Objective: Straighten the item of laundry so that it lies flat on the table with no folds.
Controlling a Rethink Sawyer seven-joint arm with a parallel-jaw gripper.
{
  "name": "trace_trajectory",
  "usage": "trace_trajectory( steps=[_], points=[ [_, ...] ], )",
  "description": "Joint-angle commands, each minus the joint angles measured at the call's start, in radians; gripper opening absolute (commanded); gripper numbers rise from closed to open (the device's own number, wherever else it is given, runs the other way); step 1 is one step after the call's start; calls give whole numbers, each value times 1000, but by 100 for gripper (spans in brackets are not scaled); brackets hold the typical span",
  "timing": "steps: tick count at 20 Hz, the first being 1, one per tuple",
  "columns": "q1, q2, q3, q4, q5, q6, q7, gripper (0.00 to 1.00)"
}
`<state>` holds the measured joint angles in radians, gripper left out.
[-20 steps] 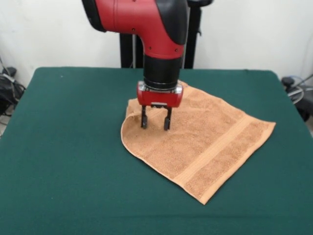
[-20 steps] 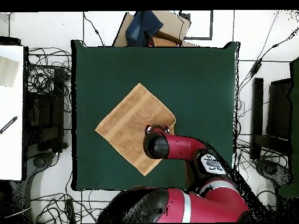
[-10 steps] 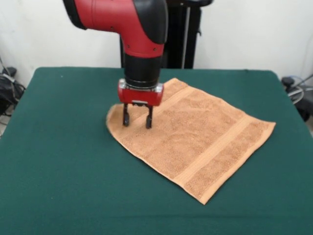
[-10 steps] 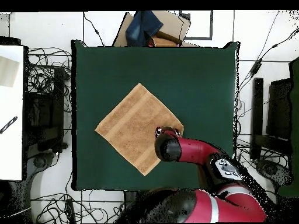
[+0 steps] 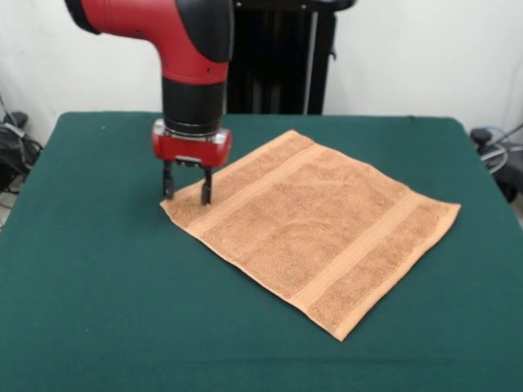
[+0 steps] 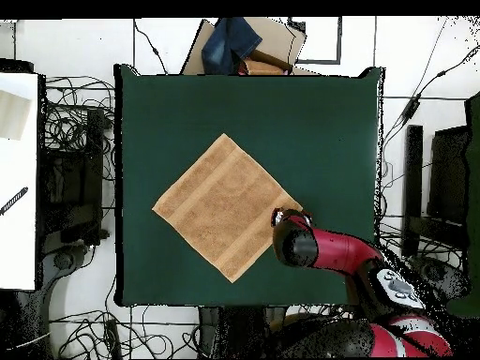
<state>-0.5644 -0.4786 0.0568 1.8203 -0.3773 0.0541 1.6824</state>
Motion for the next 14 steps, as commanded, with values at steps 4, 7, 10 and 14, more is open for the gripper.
trace_trajectory(
  steps=[4,7,10,14],
  points=[
    [14,-87,111,38,-34,125,33,100],
    [-8,-164,148,94,-9,127,58,100],
    [-40,-245,188,133,6,147,51,100],
    [-61,-318,219,143,26,208,28,100]
  ],
)
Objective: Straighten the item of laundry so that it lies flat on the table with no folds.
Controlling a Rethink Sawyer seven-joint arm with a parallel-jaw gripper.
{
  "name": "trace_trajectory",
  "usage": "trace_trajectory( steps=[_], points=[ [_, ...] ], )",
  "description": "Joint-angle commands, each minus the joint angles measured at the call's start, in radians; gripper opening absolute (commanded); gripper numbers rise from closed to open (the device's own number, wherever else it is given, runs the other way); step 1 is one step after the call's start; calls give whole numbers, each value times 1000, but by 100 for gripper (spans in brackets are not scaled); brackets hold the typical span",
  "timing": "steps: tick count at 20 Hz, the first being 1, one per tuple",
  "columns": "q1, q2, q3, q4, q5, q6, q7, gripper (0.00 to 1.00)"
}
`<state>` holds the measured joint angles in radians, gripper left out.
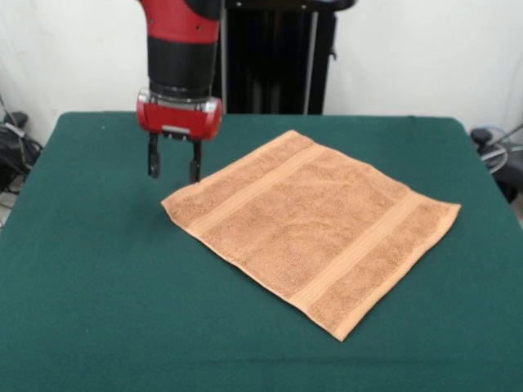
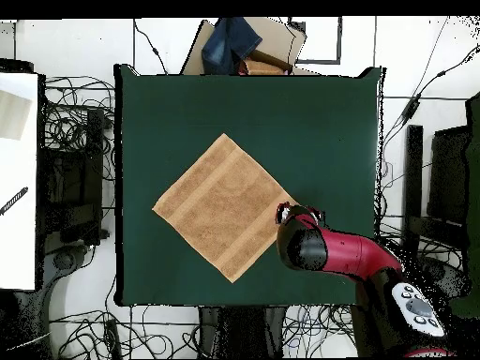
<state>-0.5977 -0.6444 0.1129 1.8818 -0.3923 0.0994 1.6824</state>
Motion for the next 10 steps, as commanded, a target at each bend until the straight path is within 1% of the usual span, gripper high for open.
trace_trajectory(
  steps=[1,4,10],
  points=[
    [-36,-168,173,84,45,178,21,100],
    [-64,-182,201,87,47,201,7,100],
    [-67,-219,209,107,46,228,21,100]
  ],
)
